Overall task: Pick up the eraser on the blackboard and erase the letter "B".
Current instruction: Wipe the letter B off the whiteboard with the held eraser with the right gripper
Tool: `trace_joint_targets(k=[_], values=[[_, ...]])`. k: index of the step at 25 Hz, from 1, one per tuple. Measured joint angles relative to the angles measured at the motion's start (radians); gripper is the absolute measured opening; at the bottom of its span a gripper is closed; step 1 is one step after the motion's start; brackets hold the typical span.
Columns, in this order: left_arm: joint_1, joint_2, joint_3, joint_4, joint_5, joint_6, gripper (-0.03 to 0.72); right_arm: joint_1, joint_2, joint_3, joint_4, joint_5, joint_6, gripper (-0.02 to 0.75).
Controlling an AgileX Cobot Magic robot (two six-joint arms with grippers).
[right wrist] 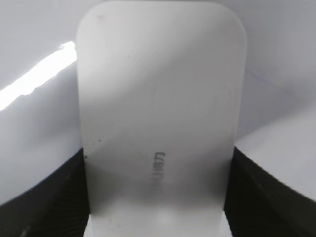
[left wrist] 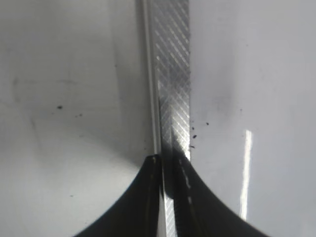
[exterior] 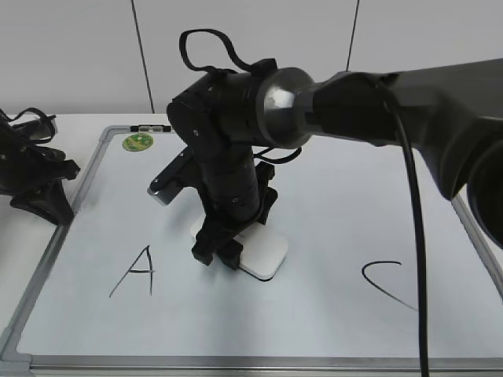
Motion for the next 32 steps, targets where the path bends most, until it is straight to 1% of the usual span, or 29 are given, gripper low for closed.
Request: trace_joint_targets(k=[8, 16, 21, 28, 32], values=[[0.0, 0.0, 0.0, 0.0, 0.0, 0.0, 0.035, 0.006, 0.001, -0.002, 0.02, 0.013, -0.026, 0.539], [0.0, 0.0, 0.0, 0.0, 0.0, 0.0, 0.035, 0.042, 0.001, -0.002, 0.04, 0.025, -0.043, 0.539], [0.0, 0.0, 0.0, 0.0, 0.0, 0.0, 0.035, 0.05, 0.002, -0.002, 0.027, 0.027, -0.043, 0.539], [0.0, 0.0, 0.0, 0.0, 0.0, 0.0, 0.035, 0.003, 0.002, -0.002, 0.04, 0.031, -0.038, 0.539], [0.0, 0.0, 0.0, 0.0, 0.0, 0.0, 0.035, -0.039, 0.002, -0.003, 0.004, 0.035, -0.009, 0.539]])
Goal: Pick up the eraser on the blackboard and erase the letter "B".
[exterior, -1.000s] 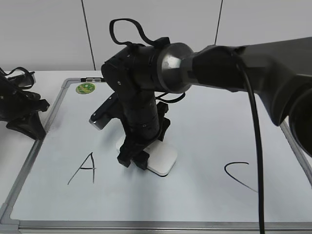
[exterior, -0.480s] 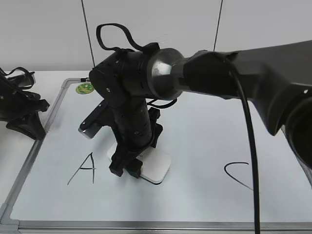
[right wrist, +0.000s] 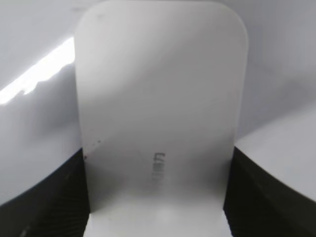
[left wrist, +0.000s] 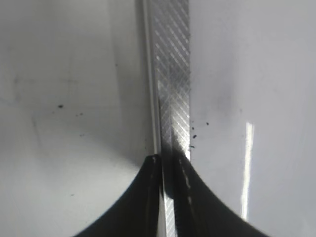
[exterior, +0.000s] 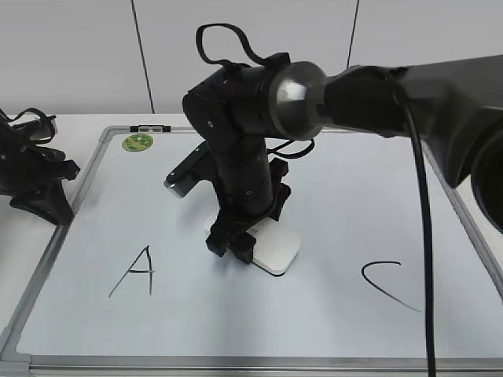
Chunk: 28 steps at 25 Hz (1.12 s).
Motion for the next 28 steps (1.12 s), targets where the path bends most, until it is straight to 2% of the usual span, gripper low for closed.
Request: trace_joint_targets(k=[10, 13, 19, 28], values=[[0.0, 0.0, 0.0, 0.0, 0.0, 0.0, 0.035, -0.051, -0.065, -0.055, -0.072, 0.008, 0.01, 0.538], [0.0, 0.0, 0.0, 0.0, 0.0, 0.0, 0.035, -0.093, -0.118, -0.057, -0.076, 0.01, 0.01, 0.538], [0.0, 0.0, 0.0, 0.0, 0.0, 0.0, 0.035, -0.249, -0.214, -0.035, -0.052, 0.014, 0.01, 0.539], [0.0, 0.002, 0.0, -0.002, 0.0, 0.0, 0.035, -0.526, -0.342, 0.167, 0.04, 0.015, 0.069, 0.538]])
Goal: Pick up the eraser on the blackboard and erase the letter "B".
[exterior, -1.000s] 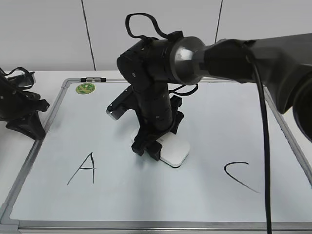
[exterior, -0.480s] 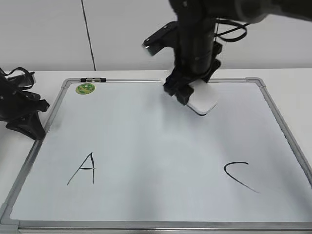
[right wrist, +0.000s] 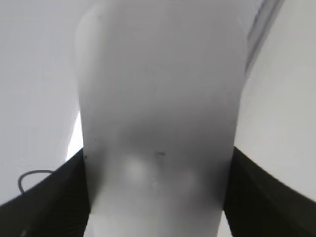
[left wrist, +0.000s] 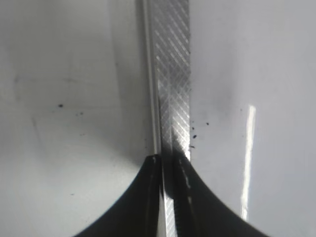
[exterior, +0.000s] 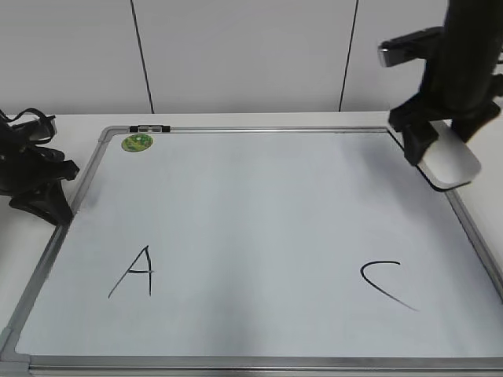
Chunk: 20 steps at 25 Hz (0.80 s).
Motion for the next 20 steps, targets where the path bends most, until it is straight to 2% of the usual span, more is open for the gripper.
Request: trace_joint_targets(k=[7, 13, 20], values=[[0.0, 0.0, 0.0, 0.0, 0.001, 0.0, 0.035, -0.139, -0.019, 0.186, 0.079, -0.051, 0.055, 0.538], [0.0, 0.0, 0.0, 0.0, 0.002, 0.0, 0.035, -0.157, -0.019, 0.242, 0.098, -0.177, 0.071, 0.538], [0.0, 0.0, 0.0, -0.003, 0.002, 0.0, 0.035, -0.157, 0.024, 0.242, 0.098, -0.215, 0.134, 0.538]])
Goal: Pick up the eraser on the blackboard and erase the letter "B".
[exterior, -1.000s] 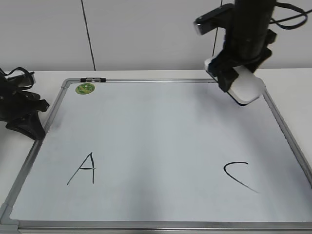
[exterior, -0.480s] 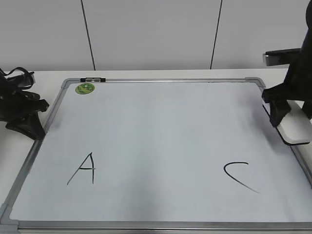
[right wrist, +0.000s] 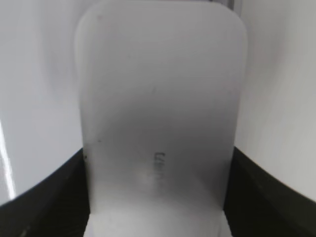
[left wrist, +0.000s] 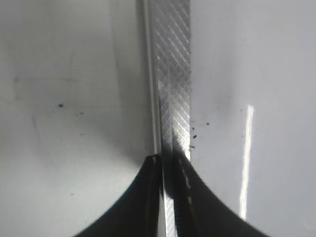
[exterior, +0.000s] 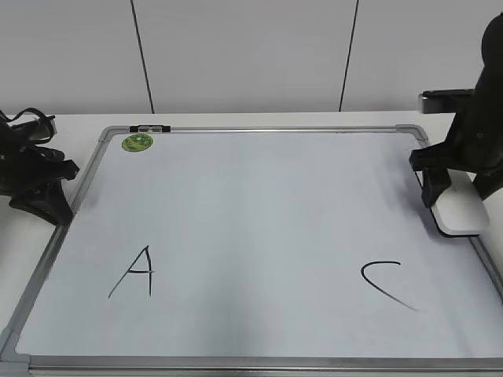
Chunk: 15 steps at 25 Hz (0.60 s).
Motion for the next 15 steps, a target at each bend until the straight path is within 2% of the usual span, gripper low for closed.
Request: trace_joint_targets(k=[12, 15], values=[[0.0, 0.0, 0.0, 0.0, 0.0, 0.0, 0.035, -0.002, 0.084, 0.0, -0.002, -0.027, 0.058, 0.539], [0.0, 0.0, 0.0, 0.0, 0.0, 0.0, 0.035, -0.002, 0.086, 0.0, -0.004, -0.027, 0.066, 0.559]])
